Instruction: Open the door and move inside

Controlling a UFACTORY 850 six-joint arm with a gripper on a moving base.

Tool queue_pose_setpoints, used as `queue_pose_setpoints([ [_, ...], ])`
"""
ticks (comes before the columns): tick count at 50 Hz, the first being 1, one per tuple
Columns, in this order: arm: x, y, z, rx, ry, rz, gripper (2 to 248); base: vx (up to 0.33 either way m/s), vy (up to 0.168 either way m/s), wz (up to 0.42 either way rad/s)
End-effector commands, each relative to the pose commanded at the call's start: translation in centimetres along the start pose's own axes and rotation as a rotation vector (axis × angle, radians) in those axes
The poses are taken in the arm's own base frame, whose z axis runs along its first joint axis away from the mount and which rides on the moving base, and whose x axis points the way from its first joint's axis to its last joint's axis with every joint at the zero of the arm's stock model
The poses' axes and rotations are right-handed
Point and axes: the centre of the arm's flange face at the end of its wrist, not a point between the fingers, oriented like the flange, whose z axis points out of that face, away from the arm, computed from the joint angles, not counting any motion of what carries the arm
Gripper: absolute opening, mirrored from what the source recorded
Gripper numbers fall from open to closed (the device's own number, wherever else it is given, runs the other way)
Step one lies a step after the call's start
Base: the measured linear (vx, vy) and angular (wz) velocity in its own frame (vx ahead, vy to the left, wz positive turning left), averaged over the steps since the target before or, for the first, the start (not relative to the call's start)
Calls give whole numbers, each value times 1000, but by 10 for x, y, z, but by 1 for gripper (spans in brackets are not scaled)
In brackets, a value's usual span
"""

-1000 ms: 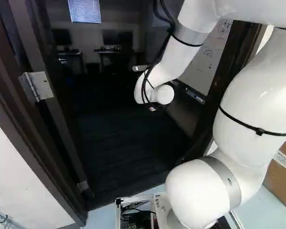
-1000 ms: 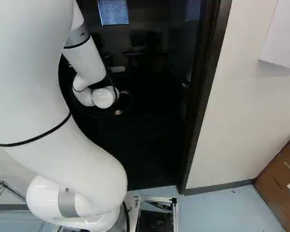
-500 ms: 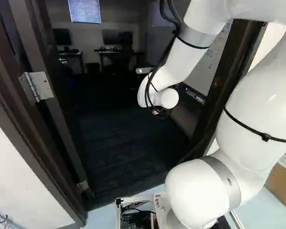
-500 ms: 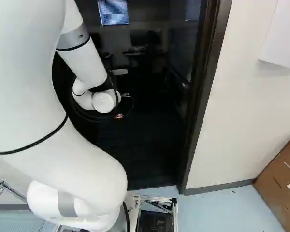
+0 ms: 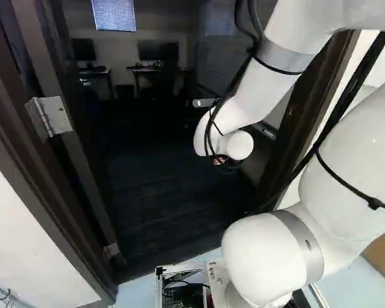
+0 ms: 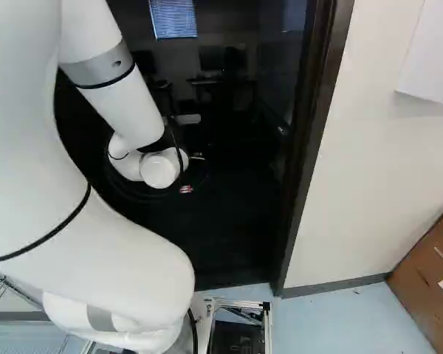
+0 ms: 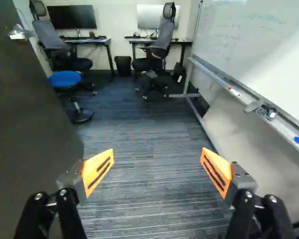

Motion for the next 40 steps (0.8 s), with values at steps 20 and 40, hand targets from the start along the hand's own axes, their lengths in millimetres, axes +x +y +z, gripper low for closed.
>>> queue_pose_setpoints([
  [20, -28, 13, -34, -48, -8, 20, 247, 0, 0, 0],
  [40, -46, 19, -54, -76, -12, 32, 247, 0, 0, 0],
])
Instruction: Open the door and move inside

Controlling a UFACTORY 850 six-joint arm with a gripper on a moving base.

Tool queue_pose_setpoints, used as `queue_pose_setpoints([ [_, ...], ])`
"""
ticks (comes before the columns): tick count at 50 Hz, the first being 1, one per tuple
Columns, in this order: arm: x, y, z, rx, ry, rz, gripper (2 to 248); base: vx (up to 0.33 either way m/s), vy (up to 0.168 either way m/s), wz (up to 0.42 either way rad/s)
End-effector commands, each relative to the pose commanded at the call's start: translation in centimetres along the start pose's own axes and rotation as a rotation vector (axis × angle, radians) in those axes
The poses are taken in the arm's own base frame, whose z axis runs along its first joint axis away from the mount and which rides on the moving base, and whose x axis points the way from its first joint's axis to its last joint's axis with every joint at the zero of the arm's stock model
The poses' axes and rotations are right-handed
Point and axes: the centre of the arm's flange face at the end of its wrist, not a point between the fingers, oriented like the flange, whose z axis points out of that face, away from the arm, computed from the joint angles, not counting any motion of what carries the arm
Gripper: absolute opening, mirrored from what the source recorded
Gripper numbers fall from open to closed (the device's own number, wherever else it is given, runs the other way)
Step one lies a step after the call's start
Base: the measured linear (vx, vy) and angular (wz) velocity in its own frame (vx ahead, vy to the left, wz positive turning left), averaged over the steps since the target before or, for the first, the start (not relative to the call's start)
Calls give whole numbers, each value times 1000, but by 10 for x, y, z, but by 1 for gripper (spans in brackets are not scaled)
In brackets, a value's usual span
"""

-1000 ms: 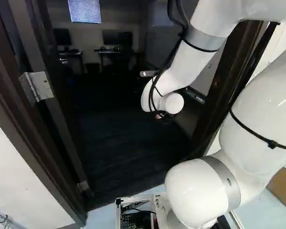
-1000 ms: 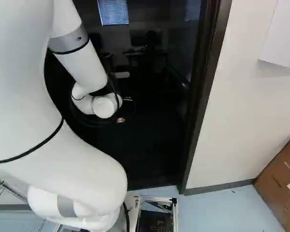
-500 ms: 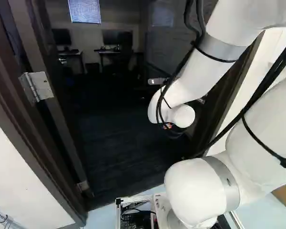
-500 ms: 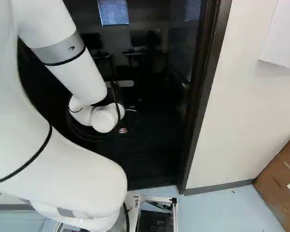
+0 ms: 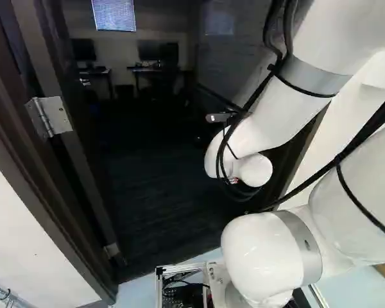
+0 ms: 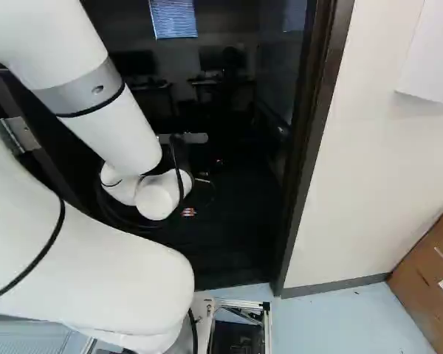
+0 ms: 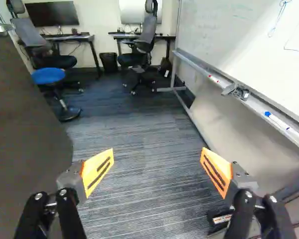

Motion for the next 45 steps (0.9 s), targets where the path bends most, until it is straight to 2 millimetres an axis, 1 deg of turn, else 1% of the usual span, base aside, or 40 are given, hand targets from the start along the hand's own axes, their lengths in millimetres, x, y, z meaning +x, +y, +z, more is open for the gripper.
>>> queue_pose_setpoints([
  [15, -5, 2, -6, -8, -1, 3, 247, 0, 0, 0],
  [45, -6, 2, -6, -9, -1, 4, 247, 2, 1, -1],
])
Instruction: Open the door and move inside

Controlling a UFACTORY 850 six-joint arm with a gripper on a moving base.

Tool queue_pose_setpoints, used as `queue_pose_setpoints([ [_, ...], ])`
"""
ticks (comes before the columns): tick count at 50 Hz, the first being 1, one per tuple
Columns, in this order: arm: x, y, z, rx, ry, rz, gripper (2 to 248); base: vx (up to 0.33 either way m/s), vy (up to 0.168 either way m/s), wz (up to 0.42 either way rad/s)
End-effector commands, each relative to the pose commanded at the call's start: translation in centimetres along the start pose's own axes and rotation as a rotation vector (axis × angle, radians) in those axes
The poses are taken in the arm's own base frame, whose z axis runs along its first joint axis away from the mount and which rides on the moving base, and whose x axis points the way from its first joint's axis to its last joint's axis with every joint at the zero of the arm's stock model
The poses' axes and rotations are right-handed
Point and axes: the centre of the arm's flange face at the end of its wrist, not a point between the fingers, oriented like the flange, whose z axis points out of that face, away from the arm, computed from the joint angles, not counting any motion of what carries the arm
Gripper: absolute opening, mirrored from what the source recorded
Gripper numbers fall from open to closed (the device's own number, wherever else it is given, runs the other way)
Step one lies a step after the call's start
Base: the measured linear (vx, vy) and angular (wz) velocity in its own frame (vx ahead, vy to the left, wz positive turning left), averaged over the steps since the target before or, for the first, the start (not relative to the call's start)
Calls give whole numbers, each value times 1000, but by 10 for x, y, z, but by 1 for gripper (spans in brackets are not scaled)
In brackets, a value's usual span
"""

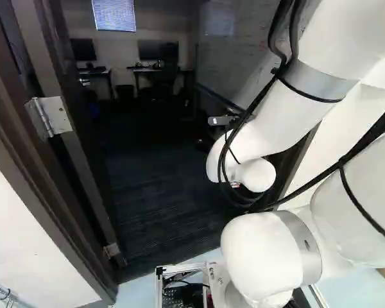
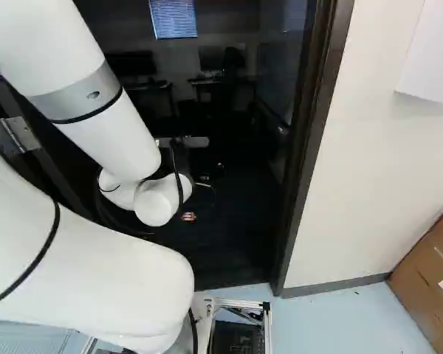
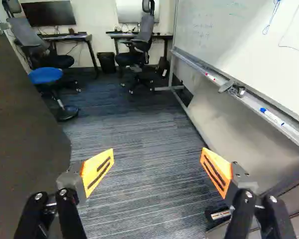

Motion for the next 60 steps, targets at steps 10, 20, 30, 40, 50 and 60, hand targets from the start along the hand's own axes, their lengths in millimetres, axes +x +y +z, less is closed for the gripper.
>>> queue_pose_setpoints([
  [10, 0, 0, 0, 0, 0, 0, 247, 87, 8, 1],
  [20, 0, 0, 0, 0, 0, 0, 247, 133, 4, -7],
  [30, 0, 0, 0, 0, 0, 0, 247, 147, 5, -8],
  [40, 0, 0, 0, 0, 0, 0, 247, 143, 2, -7],
  [50, 0, 0, 0, 0, 0, 0, 247, 143, 3, -10],
  [60, 0, 0, 0, 0, 0, 0, 247, 146, 3, -9],
])
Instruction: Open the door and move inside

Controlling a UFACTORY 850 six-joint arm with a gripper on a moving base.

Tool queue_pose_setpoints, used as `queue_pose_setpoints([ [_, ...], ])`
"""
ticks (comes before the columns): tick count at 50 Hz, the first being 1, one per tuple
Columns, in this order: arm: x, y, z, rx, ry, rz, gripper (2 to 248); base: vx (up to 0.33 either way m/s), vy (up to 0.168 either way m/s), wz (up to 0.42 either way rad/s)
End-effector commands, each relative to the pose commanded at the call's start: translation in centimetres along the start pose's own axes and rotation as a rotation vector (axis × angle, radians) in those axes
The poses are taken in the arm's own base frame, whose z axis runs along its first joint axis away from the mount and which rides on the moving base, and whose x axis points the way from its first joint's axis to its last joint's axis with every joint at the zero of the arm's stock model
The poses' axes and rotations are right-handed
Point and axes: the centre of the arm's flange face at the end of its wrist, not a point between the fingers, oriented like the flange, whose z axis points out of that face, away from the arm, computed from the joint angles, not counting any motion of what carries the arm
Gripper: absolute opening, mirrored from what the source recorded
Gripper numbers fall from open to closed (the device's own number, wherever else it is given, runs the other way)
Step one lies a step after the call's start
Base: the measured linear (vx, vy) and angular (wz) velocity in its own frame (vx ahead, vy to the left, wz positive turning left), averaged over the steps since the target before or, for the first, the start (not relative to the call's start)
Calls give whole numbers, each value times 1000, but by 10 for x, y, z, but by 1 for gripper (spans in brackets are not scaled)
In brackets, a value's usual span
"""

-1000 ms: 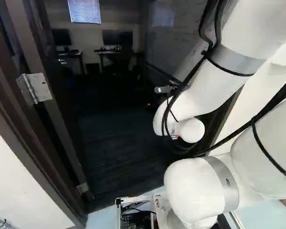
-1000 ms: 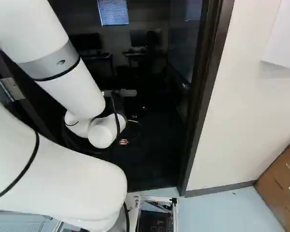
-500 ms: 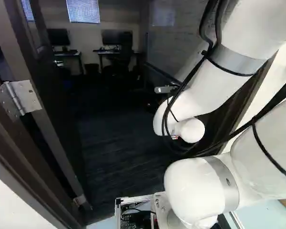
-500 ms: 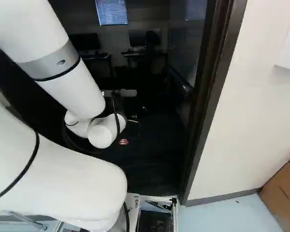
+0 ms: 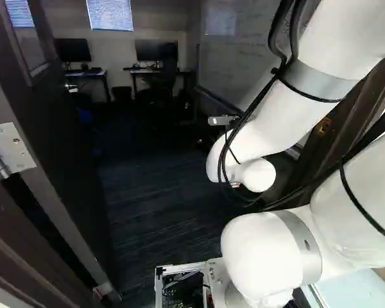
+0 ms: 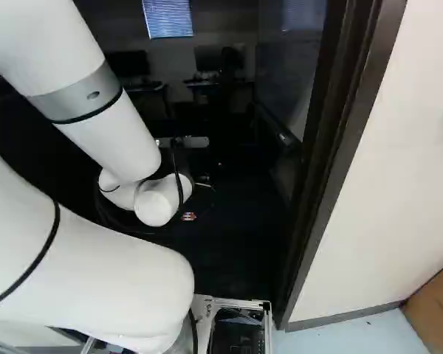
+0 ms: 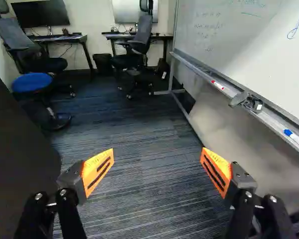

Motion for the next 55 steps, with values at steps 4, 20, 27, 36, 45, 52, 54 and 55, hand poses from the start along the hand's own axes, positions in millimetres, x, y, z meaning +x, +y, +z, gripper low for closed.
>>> queue_pose_setpoints([
  [4, 0, 0, 0, 0, 0, 0, 247, 157, 5, -12],
  [20, 0, 0, 0, 0, 0, 0, 247, 153, 33, 145],
  [27, 0, 0, 0, 0, 0, 0, 247, 142, 66, 337],
  [36, 0, 0, 0, 0, 0, 0, 247, 129, 69, 331],
  [45, 0, 0, 0, 0, 0, 0, 247, 121, 66, 318],
  [52, 0, 0, 0, 0, 0, 0, 247, 101, 63, 211],
  [54, 0, 0, 0, 0, 0, 0, 247, 47, 32, 106],
  [55, 0, 0, 0, 0, 0, 0, 247, 50, 21, 107],
])
